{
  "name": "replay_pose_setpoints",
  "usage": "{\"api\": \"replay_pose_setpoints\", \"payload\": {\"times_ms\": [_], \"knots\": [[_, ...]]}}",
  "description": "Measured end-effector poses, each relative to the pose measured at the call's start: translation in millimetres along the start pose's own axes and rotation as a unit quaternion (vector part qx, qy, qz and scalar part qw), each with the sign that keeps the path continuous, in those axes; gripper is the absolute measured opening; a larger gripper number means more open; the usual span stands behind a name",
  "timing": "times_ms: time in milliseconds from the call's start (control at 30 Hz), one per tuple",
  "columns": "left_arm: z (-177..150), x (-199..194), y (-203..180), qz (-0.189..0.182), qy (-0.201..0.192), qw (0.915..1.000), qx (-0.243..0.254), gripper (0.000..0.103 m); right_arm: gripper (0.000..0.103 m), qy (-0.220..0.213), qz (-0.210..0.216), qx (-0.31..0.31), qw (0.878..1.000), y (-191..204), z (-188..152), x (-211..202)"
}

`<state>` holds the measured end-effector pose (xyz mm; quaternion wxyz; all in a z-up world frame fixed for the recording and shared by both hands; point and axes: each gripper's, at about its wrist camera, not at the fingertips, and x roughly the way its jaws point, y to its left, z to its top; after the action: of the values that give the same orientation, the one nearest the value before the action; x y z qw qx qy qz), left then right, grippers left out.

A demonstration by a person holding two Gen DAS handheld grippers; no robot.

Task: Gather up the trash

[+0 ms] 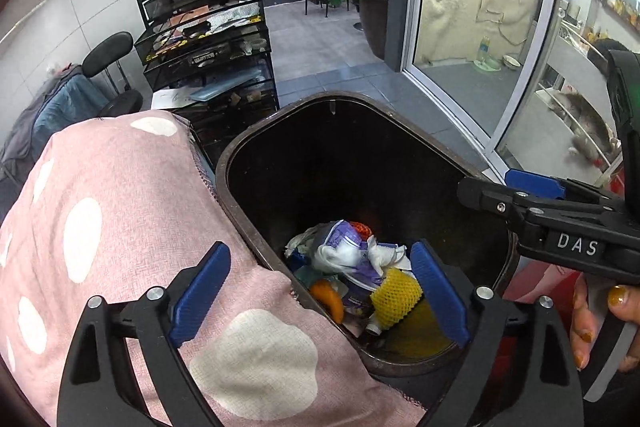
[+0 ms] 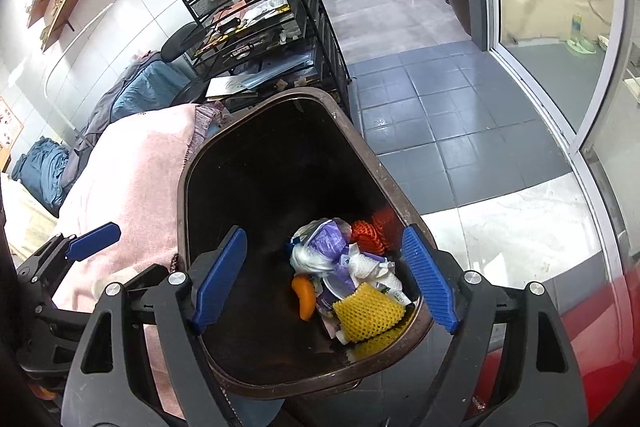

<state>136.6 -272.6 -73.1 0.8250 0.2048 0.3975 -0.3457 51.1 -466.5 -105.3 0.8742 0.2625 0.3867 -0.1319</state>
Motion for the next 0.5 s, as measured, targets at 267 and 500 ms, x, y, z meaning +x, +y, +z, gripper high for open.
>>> {"api": "replay_pose_setpoints", "payload": {"times_ms": [267, 500], "knots": [[0, -23, 10, 0.013, -0.041, 0.9987, -0.028, 0.093, 0.086, -0.050, 0.006, -0.015, 0.999, 11, -6, -17], [-23, -75, 16, 0.058, -0.114, 0.9911, -0.036, 0.098, 0.095, -0.105, 0.012, -0.044, 0.993, 35, -15, -35]]}}
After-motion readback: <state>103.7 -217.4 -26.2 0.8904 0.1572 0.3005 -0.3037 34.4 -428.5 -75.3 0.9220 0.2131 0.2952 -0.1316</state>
